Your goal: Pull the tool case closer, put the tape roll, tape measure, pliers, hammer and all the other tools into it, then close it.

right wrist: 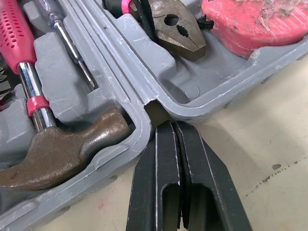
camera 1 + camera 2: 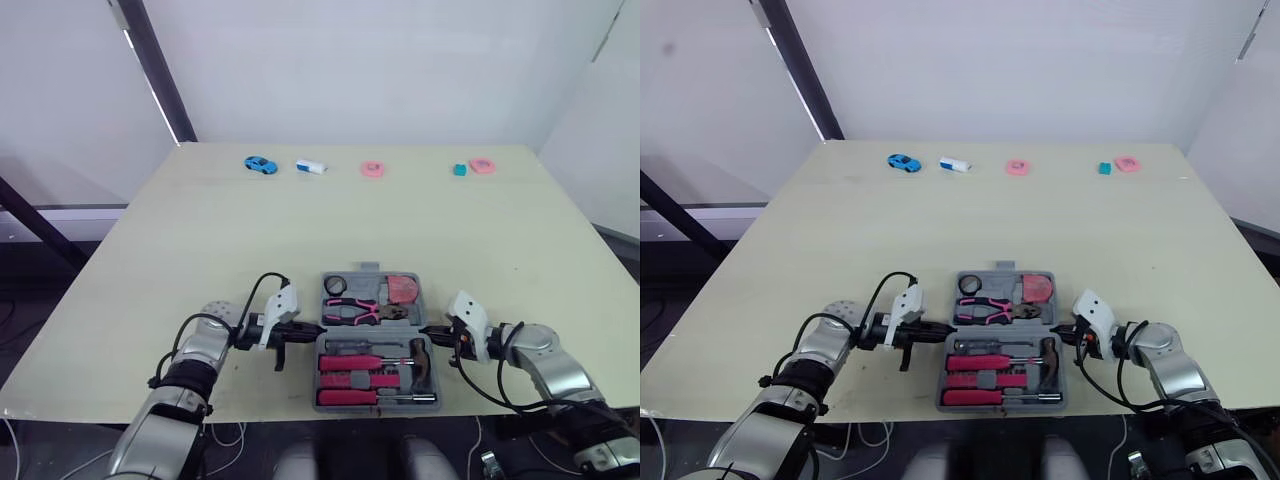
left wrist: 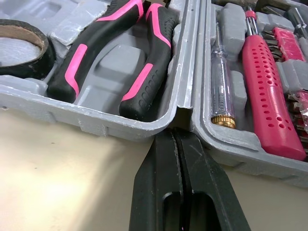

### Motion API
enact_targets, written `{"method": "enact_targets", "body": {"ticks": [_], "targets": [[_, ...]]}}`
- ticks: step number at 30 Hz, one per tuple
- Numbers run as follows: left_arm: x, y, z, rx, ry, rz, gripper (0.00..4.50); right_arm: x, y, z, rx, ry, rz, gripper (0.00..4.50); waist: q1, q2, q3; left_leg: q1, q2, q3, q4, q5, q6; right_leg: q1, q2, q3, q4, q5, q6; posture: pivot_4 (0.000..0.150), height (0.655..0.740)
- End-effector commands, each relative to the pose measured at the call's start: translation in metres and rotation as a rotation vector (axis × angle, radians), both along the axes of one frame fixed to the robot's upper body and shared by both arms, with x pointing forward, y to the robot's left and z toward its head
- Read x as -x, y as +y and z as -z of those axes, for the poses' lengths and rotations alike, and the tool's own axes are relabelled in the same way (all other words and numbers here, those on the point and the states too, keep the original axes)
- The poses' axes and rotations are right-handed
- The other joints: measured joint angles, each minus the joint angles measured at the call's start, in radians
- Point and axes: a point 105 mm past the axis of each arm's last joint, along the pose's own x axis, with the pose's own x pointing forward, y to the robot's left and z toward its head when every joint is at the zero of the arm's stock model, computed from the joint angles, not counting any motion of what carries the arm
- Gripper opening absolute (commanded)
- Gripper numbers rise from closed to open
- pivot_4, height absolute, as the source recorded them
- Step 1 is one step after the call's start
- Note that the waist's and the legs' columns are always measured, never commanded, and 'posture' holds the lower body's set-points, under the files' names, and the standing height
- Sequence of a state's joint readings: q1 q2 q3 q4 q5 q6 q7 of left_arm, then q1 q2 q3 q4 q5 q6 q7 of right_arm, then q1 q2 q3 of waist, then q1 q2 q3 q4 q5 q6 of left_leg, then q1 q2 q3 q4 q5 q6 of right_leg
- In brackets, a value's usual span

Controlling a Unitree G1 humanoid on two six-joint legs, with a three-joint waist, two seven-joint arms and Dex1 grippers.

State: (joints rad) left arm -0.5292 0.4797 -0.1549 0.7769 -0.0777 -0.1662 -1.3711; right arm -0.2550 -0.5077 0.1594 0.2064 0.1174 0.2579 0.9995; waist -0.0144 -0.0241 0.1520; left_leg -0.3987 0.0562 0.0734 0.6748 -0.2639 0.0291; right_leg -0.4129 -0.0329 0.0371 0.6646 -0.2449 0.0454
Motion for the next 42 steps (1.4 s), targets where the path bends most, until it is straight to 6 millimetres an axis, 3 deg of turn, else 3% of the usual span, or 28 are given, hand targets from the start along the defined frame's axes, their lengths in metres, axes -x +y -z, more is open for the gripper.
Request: {"method": "enact_targets", "body": {"ticks": [1, 22, 42], "targets": [[-0.006, -0.001, -0.005, 0.0, -0.039, -0.015, 0.0, -0.001, 0.019, -0.016, -0.048, -0.058, -0.072, 0.04, 0.0, 0.0, 0.0, 0.0, 0.0, 0.0, 0.0, 0.0, 0.0, 0.0, 0.0, 0.0, 0.0, 0.0, 0.0, 0.15, 0.74], [0.006, 0.0, 0.002, -0.005, -0.011, 0.012, 0.0, 0.001, 0.011, -0.01, -0.015, -0.049, -0.064, 0.04, 0.0, 0.0, 0.0, 0.0, 0.0, 0.0, 0.0, 0.0, 0.0, 0.0, 0.0, 0.0, 0.0, 0.0, 0.0, 0.15, 0.74], [0.014, -0.002, 0.003, -0.001, 0.008, 0.035, 0.0, 0.001, 0.016, -0.006, -0.023, -0.047, -0.066, 0.04, -0.004, 0.0, 0.0, 0.0, 0.0, 0.0, -0.001, 0.0, 0.0, 0.0, 0.0, 0.0, -0.001, 0.0, 0.0, 0.15, 0.74]]}}
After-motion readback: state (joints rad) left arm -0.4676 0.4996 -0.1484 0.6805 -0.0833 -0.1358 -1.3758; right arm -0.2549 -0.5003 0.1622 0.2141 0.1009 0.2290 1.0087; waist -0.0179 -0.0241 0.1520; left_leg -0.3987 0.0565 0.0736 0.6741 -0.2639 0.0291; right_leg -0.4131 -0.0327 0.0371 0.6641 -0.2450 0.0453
